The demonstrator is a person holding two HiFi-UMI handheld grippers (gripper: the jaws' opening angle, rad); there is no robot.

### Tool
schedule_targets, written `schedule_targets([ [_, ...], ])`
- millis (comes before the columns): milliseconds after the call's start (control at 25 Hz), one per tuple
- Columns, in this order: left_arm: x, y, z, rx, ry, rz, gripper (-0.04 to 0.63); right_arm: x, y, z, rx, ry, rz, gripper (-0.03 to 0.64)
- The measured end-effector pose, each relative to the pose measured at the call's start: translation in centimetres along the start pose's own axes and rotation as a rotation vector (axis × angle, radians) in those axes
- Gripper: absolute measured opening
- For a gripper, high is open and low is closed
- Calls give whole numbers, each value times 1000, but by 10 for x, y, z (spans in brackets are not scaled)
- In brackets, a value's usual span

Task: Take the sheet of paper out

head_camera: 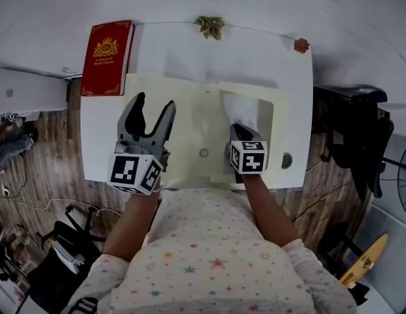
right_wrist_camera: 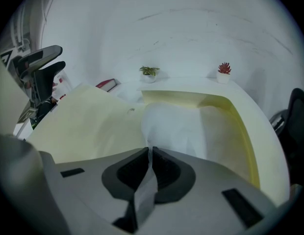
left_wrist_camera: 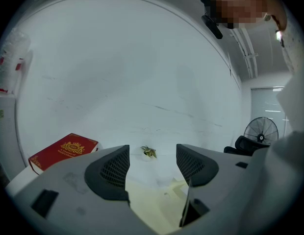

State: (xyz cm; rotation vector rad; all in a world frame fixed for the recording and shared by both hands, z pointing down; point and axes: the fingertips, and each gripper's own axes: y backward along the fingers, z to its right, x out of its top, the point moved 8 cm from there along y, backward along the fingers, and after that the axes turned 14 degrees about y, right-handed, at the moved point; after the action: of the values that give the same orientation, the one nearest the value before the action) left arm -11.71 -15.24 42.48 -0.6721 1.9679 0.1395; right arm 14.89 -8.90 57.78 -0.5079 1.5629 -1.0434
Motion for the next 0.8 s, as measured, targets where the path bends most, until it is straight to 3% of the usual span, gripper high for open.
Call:
schedule_targets([
  [800, 6, 21, 6, 21, -16, 37, 275, 8, 15, -2, 61, -26, 67, 18],
])
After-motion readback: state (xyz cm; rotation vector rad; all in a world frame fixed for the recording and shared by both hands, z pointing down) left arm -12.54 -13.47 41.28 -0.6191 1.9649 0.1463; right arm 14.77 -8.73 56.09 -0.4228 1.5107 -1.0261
